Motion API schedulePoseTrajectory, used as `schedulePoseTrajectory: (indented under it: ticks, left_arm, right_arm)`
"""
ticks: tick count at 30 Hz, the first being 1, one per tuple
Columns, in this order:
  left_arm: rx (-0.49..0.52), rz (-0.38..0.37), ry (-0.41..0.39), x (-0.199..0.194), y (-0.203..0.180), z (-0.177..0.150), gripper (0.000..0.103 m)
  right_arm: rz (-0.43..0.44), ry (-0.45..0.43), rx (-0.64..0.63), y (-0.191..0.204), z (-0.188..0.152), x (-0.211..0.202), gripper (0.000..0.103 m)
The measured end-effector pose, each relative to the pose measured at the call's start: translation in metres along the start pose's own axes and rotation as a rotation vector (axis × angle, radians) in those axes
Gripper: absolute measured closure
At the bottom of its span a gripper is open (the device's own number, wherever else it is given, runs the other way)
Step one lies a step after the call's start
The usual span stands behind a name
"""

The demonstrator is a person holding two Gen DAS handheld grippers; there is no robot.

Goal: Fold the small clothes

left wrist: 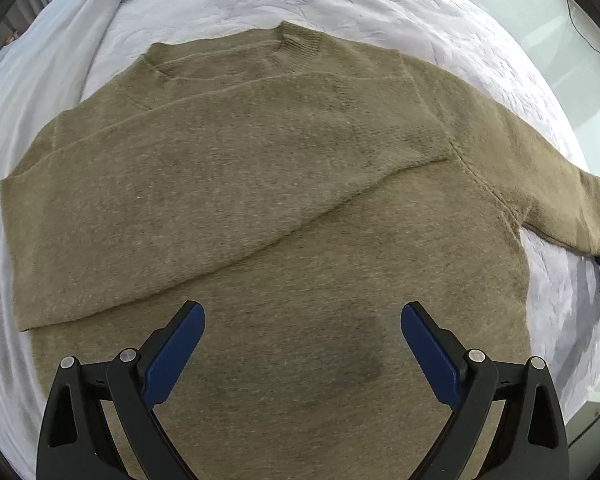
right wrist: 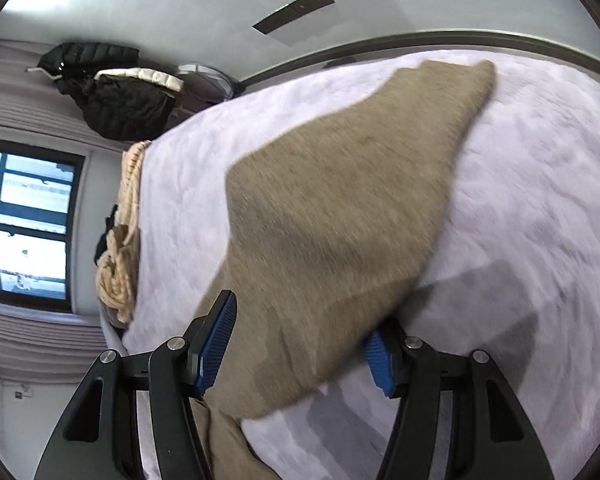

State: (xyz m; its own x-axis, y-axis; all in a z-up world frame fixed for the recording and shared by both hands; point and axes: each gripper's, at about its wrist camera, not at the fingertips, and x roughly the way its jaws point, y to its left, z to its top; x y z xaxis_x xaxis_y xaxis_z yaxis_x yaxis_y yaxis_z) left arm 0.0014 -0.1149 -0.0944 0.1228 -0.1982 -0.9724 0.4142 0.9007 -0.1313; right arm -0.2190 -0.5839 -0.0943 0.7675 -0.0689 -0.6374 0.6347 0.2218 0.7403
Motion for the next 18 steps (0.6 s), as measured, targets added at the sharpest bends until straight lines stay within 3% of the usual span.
schedulePoseTrajectory:
  ticks: [3,4,5,6,11,18]
  left_arm:
    - [0.014,0.012,-0.003,0.001,-0.006,0.001,0.004]
    - [0.011,0.007,0.0,0.004,-0.007,0.004,0.004]
    - [0.006,0.002,0.002,0.006,-0.009,0.004,0.004]
    - [0.002,-0.007,0.006,0.005,-0.006,0.002,0.004]
    - [-0.022,-0.004,-0.025,0.0,-0.002,0.006,0.004]
    - [-0.076,0.044,-0.088,-0.019,0.031,0.015,0.004]
  right_arm:
    - [0.06,0.007,0.045,0.003,0.003,0.006,0.04]
    - [0.086,0.015,0.065,0.003,0.004,0.008,0.055]
    - [0.104,0.029,0.08,0.002,0.004,0.011,0.083]
    - [0.118,0.049,0.095,0.002,0.004,0.014,0.093]
    - [0.192,0.06,0.044,0.022,0.001,0.017,0.095]
    - [0.291,0.164,-0.233,0.119,-0.031,0.042,0.094]
